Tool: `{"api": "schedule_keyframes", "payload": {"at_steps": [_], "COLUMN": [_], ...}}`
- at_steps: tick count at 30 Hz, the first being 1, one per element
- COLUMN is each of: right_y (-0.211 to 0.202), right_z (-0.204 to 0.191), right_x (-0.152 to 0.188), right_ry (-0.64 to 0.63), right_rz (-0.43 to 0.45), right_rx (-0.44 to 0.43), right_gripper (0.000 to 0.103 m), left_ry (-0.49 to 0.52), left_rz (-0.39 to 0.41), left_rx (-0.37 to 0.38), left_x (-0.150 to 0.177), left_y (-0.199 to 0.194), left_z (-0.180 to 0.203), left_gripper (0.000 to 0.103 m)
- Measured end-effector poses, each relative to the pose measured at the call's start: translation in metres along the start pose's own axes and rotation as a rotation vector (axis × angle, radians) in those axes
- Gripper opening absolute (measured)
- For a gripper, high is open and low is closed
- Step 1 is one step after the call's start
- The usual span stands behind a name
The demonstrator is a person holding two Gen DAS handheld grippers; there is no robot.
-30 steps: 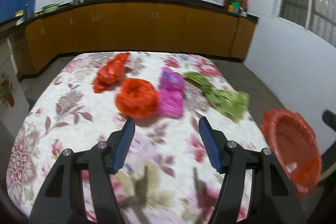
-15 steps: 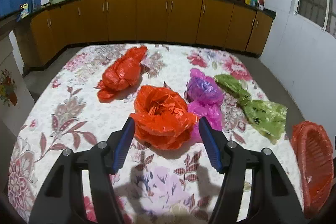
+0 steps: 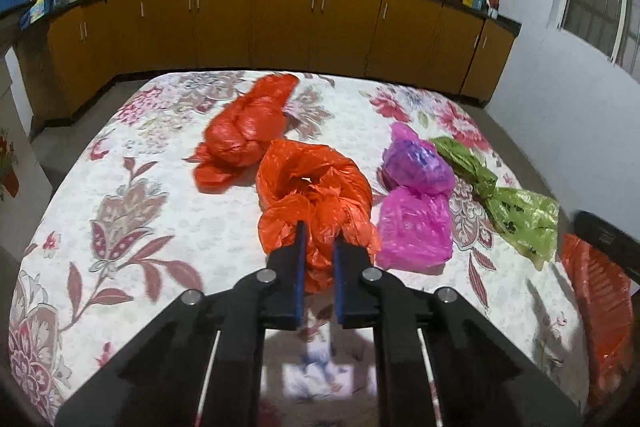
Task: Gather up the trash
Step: 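Grasp the green bag with the right tool while the left tool grasps an orange bag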
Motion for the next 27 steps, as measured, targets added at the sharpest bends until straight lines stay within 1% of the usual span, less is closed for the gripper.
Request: {"api": "schedule_keyframes", "payload": {"at_steps": [4, 8, 10, 11, 12, 13, 14, 15, 16, 17, 18, 20, 23, 27], "right_y": [0.028, 0.049, 0.061, 0.065, 0.072, 0.076, 0.075, 0.075, 0.074, 0.073, 0.071, 0.066, 0.043, -0.003], "right_z": [-0.003, -0.004, -0.003, -0.001, 0.001, 0.002, 0.001, 0.0, 0.0, 0.001, 0.004, 0.01, 0.017, 0.024], "right_x": [-0.007, -0.011, -0.009, -0.009, -0.007, -0.005, -0.004, -0.003, -0.003, -0.003, -0.002, -0.001, 0.005, 0.011], "right_ry": [-0.018, -0.05, -0.069, -0.071, -0.071, -0.077, -0.096, -0.108, -0.116, -0.116, -0.101, -0.066, -0.02, 0.03], "right_rz": [-0.019, -0.04, -0.064, -0.08, -0.108, -0.118, -0.105, -0.107, -0.104, -0.102, -0.11, -0.117, -0.087, -0.036], "right_rx": [0.047, 0.095, 0.123, 0.131, 0.139, 0.144, 0.15, 0.16, 0.166, 0.162, 0.136, 0.107, 0.068, 0.021], "right_gripper": [0.051, 0.051, 0.054, 0.058, 0.058, 0.059, 0.059, 0.054, 0.046, 0.022, 0.009, 0.004, 0.003, 0.003], "left_ry": [-0.027, -0.036, -0.044, -0.049, -0.052, -0.054, -0.056, -0.057, -0.056, -0.054, -0.054, -0.055, -0.045, -0.029], "left_rz": [0.034, 0.042, 0.039, 0.038, 0.037, 0.036, 0.034, 0.032, 0.032, 0.031, 0.031, 0.033, 0.044, 0.064], "left_rx": [0.017, 0.013, 0.01, 0.008, 0.006, 0.004, 0.004, 0.005, 0.005, 0.003, 0.002, 0.007, 0.018, 0.048], "left_x": [0.003, 0.005, 0.006, 0.007, 0.007, 0.007, 0.008, 0.009, 0.009, 0.009, 0.01, 0.01, 0.01, 0.009], "left_y": [-0.017, -0.025, -0.027, -0.027, -0.027, -0.027, -0.026, -0.026, -0.026, -0.026, -0.026, -0.029, -0.036, -0.051], "left_z": [-0.015, -0.023, -0.027, -0.028, -0.029, -0.03, -0.03, -0.031, -0.03, -0.029, -0.029, -0.026, -0.021, -0.007], "left_gripper": [0.012, 0.012, 0.012, 0.012, 0.012, 0.012, 0.012, 0.012, 0.012, 0.012, 0.012, 0.012, 0.012, 0.012]}}
Point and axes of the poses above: each gripper's, at about its wrist camera, not at the fingertips, and y roughly the way its jaws point, z to its right, x to its underside, the point moved 2 cm from there along y, roughly the way its jaws point, and after that the axes turned 6 degrees about y, right-handed, at the moved point
